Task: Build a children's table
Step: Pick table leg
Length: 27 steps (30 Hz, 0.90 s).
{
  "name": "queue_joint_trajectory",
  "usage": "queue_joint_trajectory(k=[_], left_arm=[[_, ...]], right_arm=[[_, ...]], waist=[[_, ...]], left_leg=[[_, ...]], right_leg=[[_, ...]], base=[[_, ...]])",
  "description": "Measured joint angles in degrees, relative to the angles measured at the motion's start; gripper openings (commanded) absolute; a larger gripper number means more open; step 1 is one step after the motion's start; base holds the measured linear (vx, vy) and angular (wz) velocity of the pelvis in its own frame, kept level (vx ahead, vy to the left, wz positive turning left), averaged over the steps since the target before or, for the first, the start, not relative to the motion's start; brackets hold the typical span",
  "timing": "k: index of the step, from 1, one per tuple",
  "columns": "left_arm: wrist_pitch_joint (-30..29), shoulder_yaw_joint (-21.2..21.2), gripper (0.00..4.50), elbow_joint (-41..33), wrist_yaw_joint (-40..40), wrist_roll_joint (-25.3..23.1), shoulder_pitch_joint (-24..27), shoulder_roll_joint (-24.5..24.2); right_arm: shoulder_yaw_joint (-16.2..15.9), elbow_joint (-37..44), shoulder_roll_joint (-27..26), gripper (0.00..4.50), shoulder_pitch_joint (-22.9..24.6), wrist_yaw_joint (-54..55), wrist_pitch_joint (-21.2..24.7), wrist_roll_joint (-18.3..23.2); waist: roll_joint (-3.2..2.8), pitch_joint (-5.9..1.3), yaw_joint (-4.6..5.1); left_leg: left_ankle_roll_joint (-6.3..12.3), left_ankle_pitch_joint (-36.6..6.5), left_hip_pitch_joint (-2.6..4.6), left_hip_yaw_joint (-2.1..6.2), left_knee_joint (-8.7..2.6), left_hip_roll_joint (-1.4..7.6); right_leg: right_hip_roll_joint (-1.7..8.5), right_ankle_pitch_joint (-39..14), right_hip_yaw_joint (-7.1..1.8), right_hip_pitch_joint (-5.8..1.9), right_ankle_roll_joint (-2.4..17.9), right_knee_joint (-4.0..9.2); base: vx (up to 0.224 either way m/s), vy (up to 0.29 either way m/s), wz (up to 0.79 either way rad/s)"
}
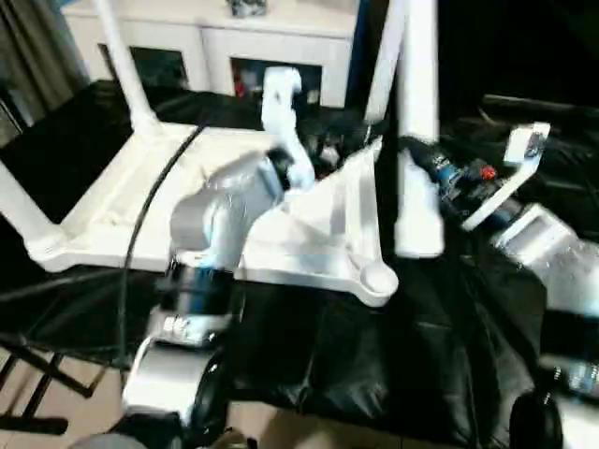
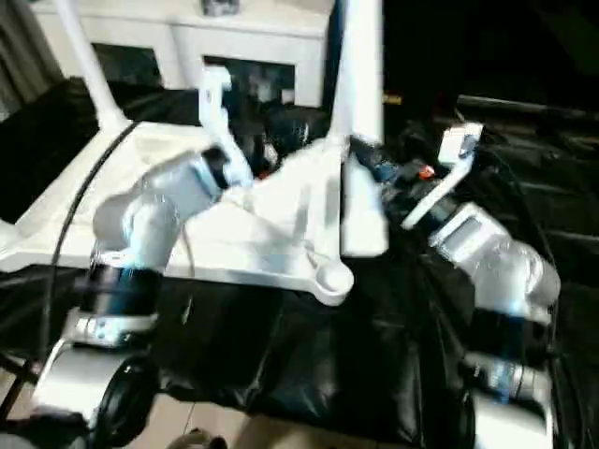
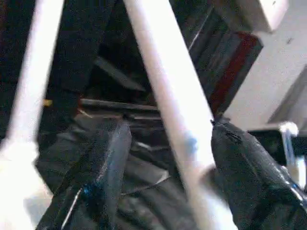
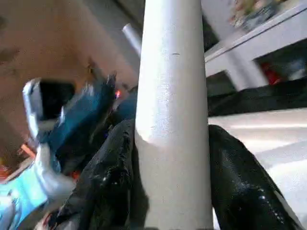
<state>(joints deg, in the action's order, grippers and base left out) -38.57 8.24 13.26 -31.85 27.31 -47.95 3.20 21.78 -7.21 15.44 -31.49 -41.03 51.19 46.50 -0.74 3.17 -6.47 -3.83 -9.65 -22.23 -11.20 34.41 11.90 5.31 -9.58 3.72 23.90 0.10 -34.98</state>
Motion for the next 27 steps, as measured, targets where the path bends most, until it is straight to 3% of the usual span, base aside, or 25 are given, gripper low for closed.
queue_joint_trajectory(k=[7, 12, 20, 21, 27], left_arm=[[-4.7, 2.1, 3.05, 0.0, 2.2, 3.5, -0.1, 2.4], [-8.0, 3.0, 3.05, 0.1, 4.9, 5.2, -0.1, 3.2], [-8.3, 8.4, 2.57, 3.8, 14.4, 5.7, -0.7, 4.1], [-8.1, 8.6, 2.32, 3.9, 15.2, 5.7, -0.8, 4.1], [-5.9, 10.5, 1.93, 4.5, 21.5, 5.5, -2.3, 4.3]], right_arm=[[-4.4, 6.0, -0.9, 1.78, 2.9, 1.7, 1.1, -0.2], [-8.7, 9.1, -1.2, 1.78, 3.0, 2.6, -0.5, -3.1], [-20.1, 11.1, -3.0, 1.78, 2.3, 11.7, -8.9, -17.2], [-20.8, 11.1, -3.1, 1.78, 2.3, 12.3, -9.4, -18.1], [-25.4, 11.7, -6.5, 1.78, 1.6, 18.7, -12.7, -24.5]], waist=[[0.01, 0.01, 0.17], [0.06, 0.04, 0.13], [0.19, 0.12, 0.65], [0.20, 0.13, 0.65], [0.39, 0.24, 0.85]], left_leg=[[-0.03, 0.0, -0.02, 0.10, -0.12, 0.00], [-0.03, 0.0, -0.05, 0.10, -0.16, -0.01], [-0.04, 0.0, -0.08, 0.14, -0.22, -0.02], [-0.04, 0.0, -0.10, 0.15, -0.22, -0.03], [-0.03, 0.0, -0.17, 0.16, -0.23, -0.04]], right_leg=[[-0.01, -0.2, 0.01, 0.04, -0.4, 0.01], [-0.01, -0.2, 0.00, 0.03, -0.4, 0.04], [-0.02, -0.2, 0.01, 0.06, -0.4, 0.08], [-0.02, -0.2, 0.01, 0.05, -0.4, 0.09], [-0.02, -0.2, 0.00, 0.07, -0.5, 0.11]], base=[[0.000, 0.000, 0.00], [0.000, 0.000, 0.00], [0.000, 0.000, 0.00], [0.000, 0.000, 0.00], [0.000, 0.000, 0.00]])
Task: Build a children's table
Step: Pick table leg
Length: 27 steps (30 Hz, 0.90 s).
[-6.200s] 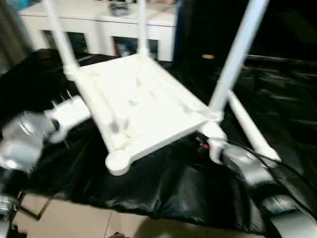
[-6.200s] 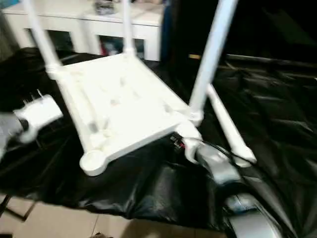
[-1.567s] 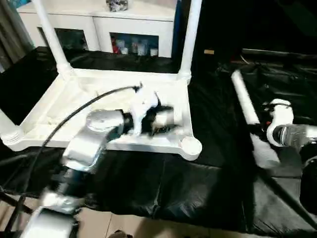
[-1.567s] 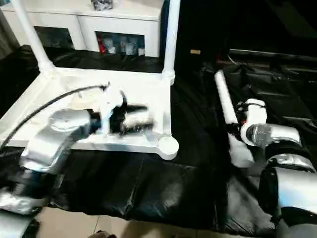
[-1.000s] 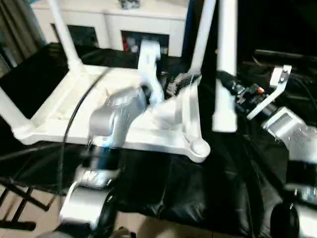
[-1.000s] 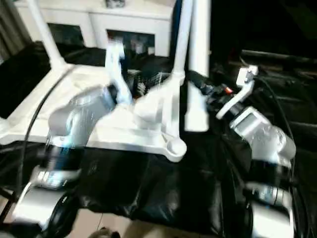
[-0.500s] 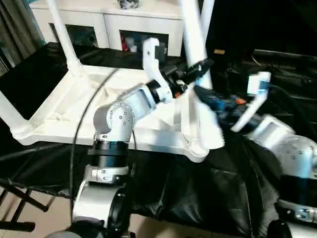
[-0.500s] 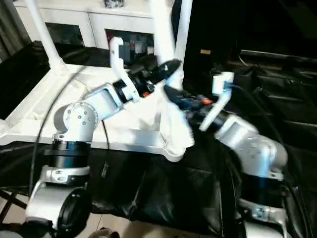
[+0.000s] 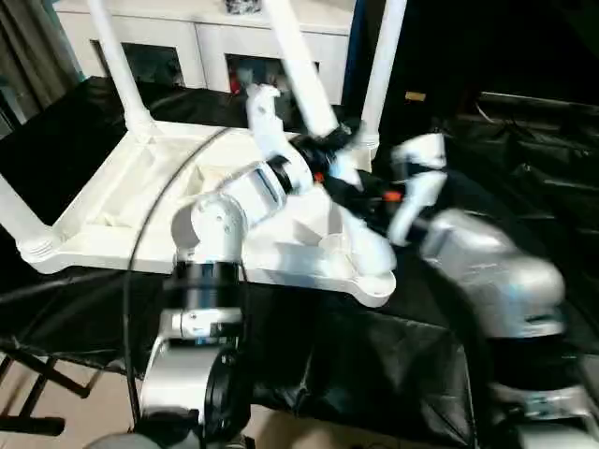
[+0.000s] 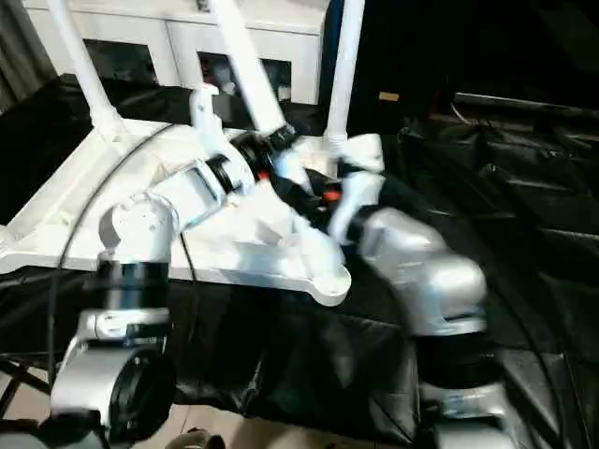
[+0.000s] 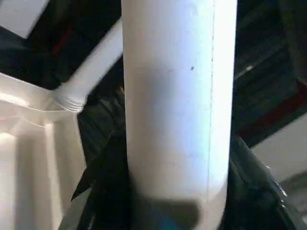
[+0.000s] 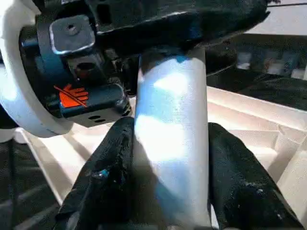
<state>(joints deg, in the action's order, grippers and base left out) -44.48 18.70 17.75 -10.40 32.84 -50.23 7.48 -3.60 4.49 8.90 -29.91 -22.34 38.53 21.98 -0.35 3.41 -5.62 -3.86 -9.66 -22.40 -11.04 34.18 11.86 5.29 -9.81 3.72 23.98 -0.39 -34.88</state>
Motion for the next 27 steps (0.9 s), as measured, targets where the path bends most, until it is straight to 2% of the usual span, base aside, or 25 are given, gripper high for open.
queue_joint_trajectory(k=[6, 11, 18, 19, 20, 22, 24, 27], left_arm=[[2.5, -0.1, 1.84, 0.0, 2.7, 0.0, 0.0, 0.1], [4.9, -0.9, 1.83, 0.0, 3.5, 0.1, 0.0, 0.1], [5.8, -1.7, 1.83, -0.6, 4.3, 0.7, 0.0, 0.1], [5.9, -1.8, 1.83, -0.7, 4.4, 0.7, 0.0, 0.1], [6.2, -2.1, 1.83, -0.7, 4.5, 0.7, 0.0, 0.1], [7.4, -2.2, 1.83, -0.7, 5.4, -0.4, 0.1, 0.0], [8.3, -2.5, 1.82, -0.7, 3.4, -1.1, 0.3, -1.0], [8.4, -4.2, 1.82, -0.7, -2.0, -1.1, 0.7, -3.1]], right_arm=[[-1.9, -0.2, -1.7, 1.78, -0.3, 2.9, -1.6, -2.8], [-3.2, -1.4, -2.2, 1.78, -0.3, 3.1, -6.3, -5.9], [-3.3, -1.4, -3.0, 1.78, -0.3, 3.0, -7.5, -6.4], [-3.2, -1.4, -3.1, 2.34, -0.3, 3.0, -7.5, -6.4], [-3.0, -1.4, -3.2, 2.48, -0.3, 2.9, -7.5, -6.3], [-3.1, -1.4, -3.0, 2.54, -0.4, 1.8, -7.8, -6.2], [-2.6, -1.4, -1.0, 2.83, -0.7, -0.6, -7.7, -5.4], [-1.4, -1.1, 2.9, 2.94, -1.6, -6.6, -5.6, -1.6]], waist=[[0.04, 0.03, 0.30], [0.07, 0.03, 0.53], [0.33, 0.14, 0.52], [0.37, 0.14, 0.52], [0.42, 0.15, 0.52], [0.45, 0.15, 0.62], [0.47, 0.16, 0.52], [0.53, 0.15, 0.30]], left_leg=[[0.00, 0.0, -0.02, 0.03, 0.00, 0.00], [-0.01, 0.0, -0.01, 0.04, 0.00, 0.00], [0.00, 0.0, -0.01, 0.02, 0.00, 0.00], [0.00, 0.0, 0.00, 0.01, 0.00, 0.00], [0.00, 0.0, 0.00, 0.00, 0.00, 0.00], [0.00, 0.0, 0.02, 0.00, 0.01, 0.00], [0.00, 0.0, 0.01, 0.00, 0.02, 0.00], [0.00, 0.0, 0.02, -0.03, 0.03, 0.00]], right_leg=[[0.00, 0.0, 0.00, 0.00, 0.0, 0.00], [0.00, 0.0, 0.00, 0.00, 0.0, 0.00], [0.00, 0.0, 0.00, 0.00, 0.0, -0.04], [0.00, 0.0, -0.01, 0.00, 0.0, -0.04], [0.00, 0.0, -0.01, 0.00, 0.0, -0.04], [-0.01, 0.0, -0.02, -0.01, 0.0, -0.05], [-0.01, 0.0, -0.02, -0.01, 0.0, -0.04], [-0.01, 0.0, -0.02, -0.06, 0.0, -0.04]], base=[[0.000, 0.000, 0.00], [0.000, 0.000, 0.00], [0.000, 0.000, 0.00], [0.000, 0.000, 0.00], [0.000, 0.000, 0.00], [0.000, 0.000, 0.00], [0.000, 0.000, 0.00], [0.000, 0.000, 0.00]])
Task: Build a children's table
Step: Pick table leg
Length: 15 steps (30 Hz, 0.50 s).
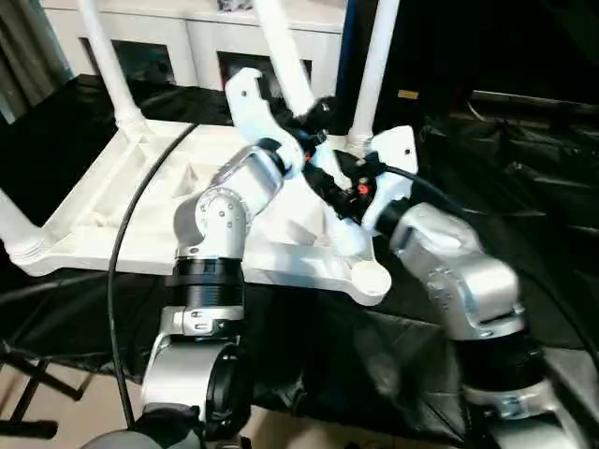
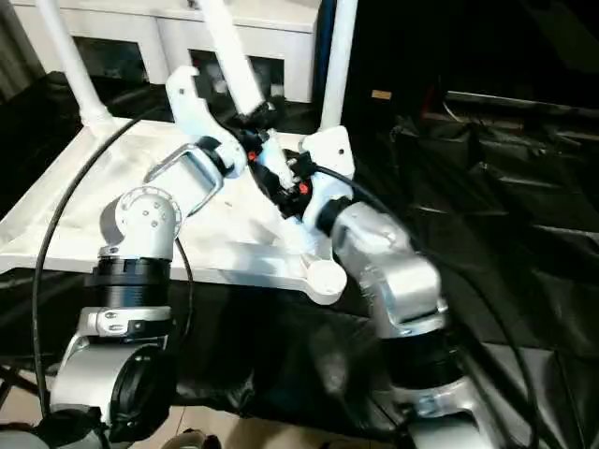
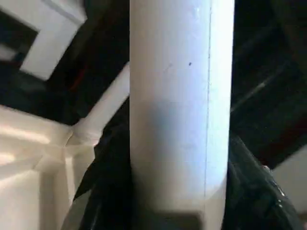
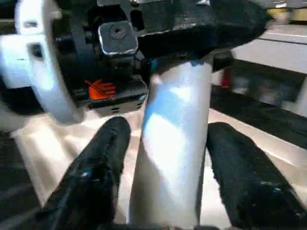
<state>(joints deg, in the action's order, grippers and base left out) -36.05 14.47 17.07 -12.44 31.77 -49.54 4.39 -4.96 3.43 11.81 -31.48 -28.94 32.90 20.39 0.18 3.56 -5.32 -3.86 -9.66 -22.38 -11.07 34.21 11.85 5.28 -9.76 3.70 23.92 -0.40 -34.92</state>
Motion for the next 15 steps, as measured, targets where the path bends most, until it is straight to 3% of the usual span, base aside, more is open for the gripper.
queue_joint_trajectory(k=[5, 8, 15], left_arm=[[-3.5, -2.4, 1.82, -1.1, -14.2, 5.0, 0.3, -4.5], [-5.1, -4.6, 1.82, -2.3, -21.7, 6.8, 0.3, -6.4], [-8.4, -8.1, 1.82, -3.3, -34.7, 10.2, 2.1, -9.8]], right_arm=[[3.8, 0.3, 7.6, 2.94, 0.9, -12.9, 8.4, 9.5], [4.8, 0.2, 9.7, 2.94, 1.5, -18.8, 10.4, 13.7], [4.6, -1.5, 11.7, 2.94, 1.5, -26.4, 11.6, 17.1]], waist=[[0.09, 0.05, -0.34], [0.10, 0.04, -0.37], [0.22, 0.03, -0.11]], left_leg=[[0.03, 0.0, -0.01, -0.04, 0.05, 0.00], [0.03, 0.0, 0.05, -0.06, 0.09, 0.02], [0.00, 0.0, 0.17, -0.08, 0.21, 0.04]], right_leg=[[0.00, 0.0, -0.01, 0.01, 0.0, -0.05], [0.00, 0.0, -0.01, -0.01, 0.1, -0.12], [0.00, 0.1, -0.04, -0.03, 0.2, -0.31]], base=[[0.000, 0.000, 0.00], [0.000, 0.000, 0.00], [0.000, 0.000, 0.00]])
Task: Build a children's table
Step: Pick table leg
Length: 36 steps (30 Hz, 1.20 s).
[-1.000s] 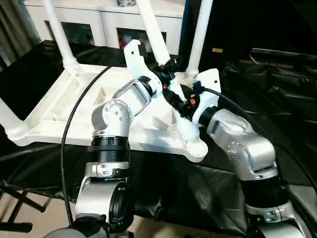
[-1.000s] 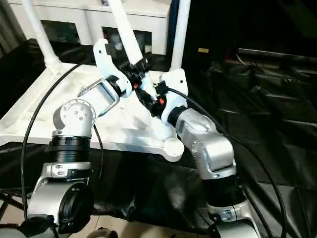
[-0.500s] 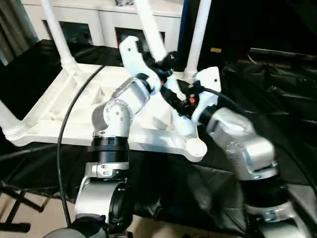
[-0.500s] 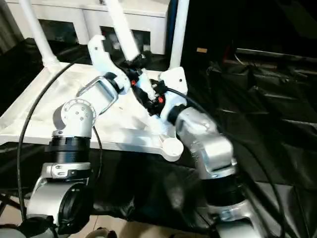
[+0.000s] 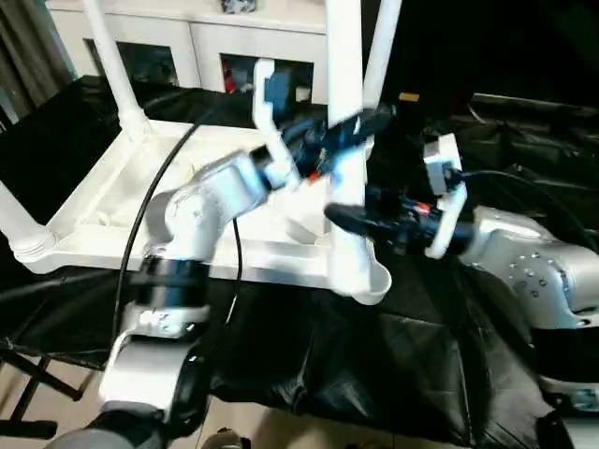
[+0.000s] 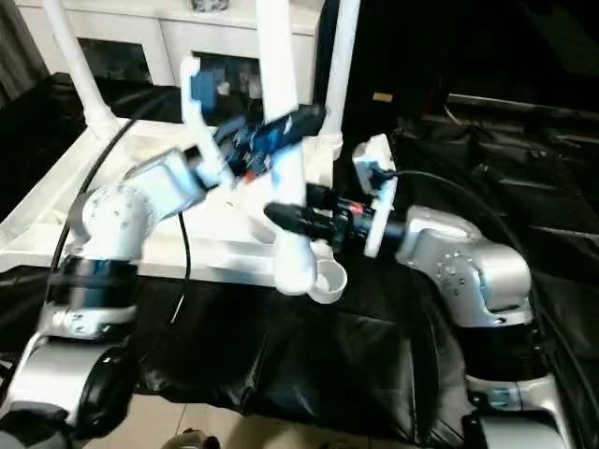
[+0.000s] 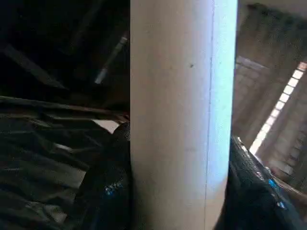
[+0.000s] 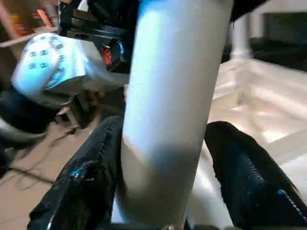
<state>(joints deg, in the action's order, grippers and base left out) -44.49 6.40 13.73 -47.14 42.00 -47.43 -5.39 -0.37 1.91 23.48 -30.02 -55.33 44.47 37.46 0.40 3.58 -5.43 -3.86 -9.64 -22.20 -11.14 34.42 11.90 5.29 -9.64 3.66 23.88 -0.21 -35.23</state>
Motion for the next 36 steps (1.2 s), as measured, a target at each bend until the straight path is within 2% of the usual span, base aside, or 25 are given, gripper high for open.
queue_joint_trajectory(k=[3, 5, 7, 9, 15, 18, 19, 20, 23, 24, 27, 34, 36], left_arm=[[-0.9, -0.6, 1.82, -0.2, -3.5, 1.1, 0.0, -0.9], [-0.9, -0.7, 1.82, -0.2, -4.8, 1.1, -0.1, -1.1], [-0.8, -0.7, 1.82, -0.2, -5.1, 1.1, -0.1, -1.2], [-0.6, -0.7, 1.82, -0.2, -5.2, 1.1, -0.1, -1.2], [0.1, -1.0, 1.82, -0.1, -6.0, 1.1, -0.1, -1.7], [0.2, -1.0, 1.82, -0.1, -6.2, 1.1, -0.1, -1.7], [0.3, -1.0, 2.17, -0.1, -6.1, 1.1, -0.1, -1.7], [0.3, -0.7, 2.52, -0.1, -5.3, 1.1, -0.1, -1.6], [0.4, 0.4, 2.54, 0.3, -2.4, 1.0, -0.1, -0.3], [0.9, 0.4, 2.80, 0.3, -1.4, 0.6, -0.1, -0.2], [5.0, -1.7, 3.00, -1.1, 4.4, -5.3, 0.1, 0.0], [5.8, -2.5, 3.00, -5.4, 22.8, -12.3, 1.7, 5.5], [6.9, -1.8, 2.71, -5.7, 27.0, -13.4, 1.9, 7.5]], right_arm=[[-1.6, -0.1, 1.1, 2.94, 0.0, -3.2, 0.5, 0.4], [-2.6, -0.2, 1.7, 2.59, 0.1, -4.3, 1.0, 0.4], [-3.4, -0.2, 1.9, 2.56, 0.1, -5.0, 1.2, 0.4], [-4.6, -0.2, 1.9, 2.30, 0.1, -5.0, 1.2, 0.0], [-5.3, -0.6, 1.0, 1.92, 0.2, -4.5, 0.5, -1.2], [-5.3, -0.9, 0.3, 1.90, 0.2, -4.0, 0.0, -1.4], [-5.3, -0.9, 0.1, 1.89, 0.2, -3.6, -0.1, -1.4], [-5.3, -0.8, -0.5, 1.89, 0.3, -2.7, -0.3, -1.4], [-5.1, -0.7, -1.7, 1.89, 0.9, 1.1, -1.8, -2.6], [-5.0, -0.7, -2.3, 1.89, 1.0, 2.4, -2.2, -3.3], [-3.9, 0.0, -5.1, 1.88, 1.5, 8.1, -2.5, -4.8], [-2.4, 0.8, -9.1, 1.88, 2.6, 18.3, -2.5, -7.5], [-2.1, 1.8, -9.9, 1.88, 2.8, 20.8, -2.5, -8.5]], waist=[[0.02, -0.02, -0.06], [0.09, -0.05, -0.08], [0.13, -0.05, -0.14], [0.14, -0.05, -0.20], [0.14, -0.06, -0.38], [0.14, -0.06, -0.38], [0.14, -0.06, -0.37], [0.15, -0.06, -0.37], [0.16, -0.05, -0.42], [0.16, -0.05, -0.41], [0.16, -0.06, -0.33], [0.17, -0.05, -0.23], [0.17, -0.05, -0.14]], left_leg=[[0.00, 0.0, 0.04, 0.00, 0.02, 0.00], [0.00, 0.0, 0.06, 0.01, 0.04, -0.01], [0.00, 0.0, 0.06, 0.01, 0.05, -0.01], [0.00, 0.0, 0.06, 0.02, 0.05, -0.01], [0.00, 0.0, 0.05, 0.03, 0.05, -0.01], [0.00, 0.0, 0.05, 0.02, 0.05, -0.01], [0.00, 0.0, 0.05, 0.02, 0.05, -0.01], [0.00, 0.0, 0.05, 0.02, 0.05, 0.00], [-0.01, 0.0, 0.04, 0.02, 0.05, -0.01], [-0.01, 0.0, 0.05, 0.03, 0.05, -0.01], [-0.02, 0.0, 0.05, 0.10, 0.05, -0.01], [-0.03, 0.0, 0.03, 0.10, 0.05, -0.01], [-0.03, 0.0, 0.02, 0.09, 0.04, -0.01]], right_leg=[[0.00, 0.0, -0.01, -0.09, 0.0, 0.01], [0.01, 0.0, -0.01, -0.14, 0.0, 0.02], [0.01, 0.0, -0.01, -0.16, 0.0, 0.02], [0.01, 0.0, -0.01, -0.16, 0.0, 0.02], [0.01, 0.0, 0.00, -0.15, 0.0, 0.03], [0.01, 0.0, -0.01, -0.15, 0.0, 0.04], [0.01, 0.0, -0.01, -0.15, 0.0, 0.03], [0.01, 0.0, 0.00, -0.15, 0.0, 0.03], [0.01, 0.0, 0.00, -0.16, 0.0, 0.03], [0.01, 0.0, 0.00, -0.16, 0.0, 0.02], [0.01, 0.0, 0.00, -0.16, 0.0, 0.02], [0.01, 0.0, -0.01, -0.17, 0.0, 0.08], [0.00, 0.0, 0.00, -0.16, 0.0, 0.09]], base=[[0.000, 0.000, 0.00], [0.000, 0.000, 0.00], [0.000, 0.000, 0.00], [0.000, 0.000, 0.00], [0.000, 0.000, 0.00], [0.000, 0.000, 0.00], [0.000, 0.000, 0.00], [0.000, 0.000, 0.00], [0.000, 0.000, 0.00], [0.000, 0.000, 0.00], [0.000, 0.000, 0.00], [0.000, 0.000, 0.00], [0.000, 0.000, 0.00]])
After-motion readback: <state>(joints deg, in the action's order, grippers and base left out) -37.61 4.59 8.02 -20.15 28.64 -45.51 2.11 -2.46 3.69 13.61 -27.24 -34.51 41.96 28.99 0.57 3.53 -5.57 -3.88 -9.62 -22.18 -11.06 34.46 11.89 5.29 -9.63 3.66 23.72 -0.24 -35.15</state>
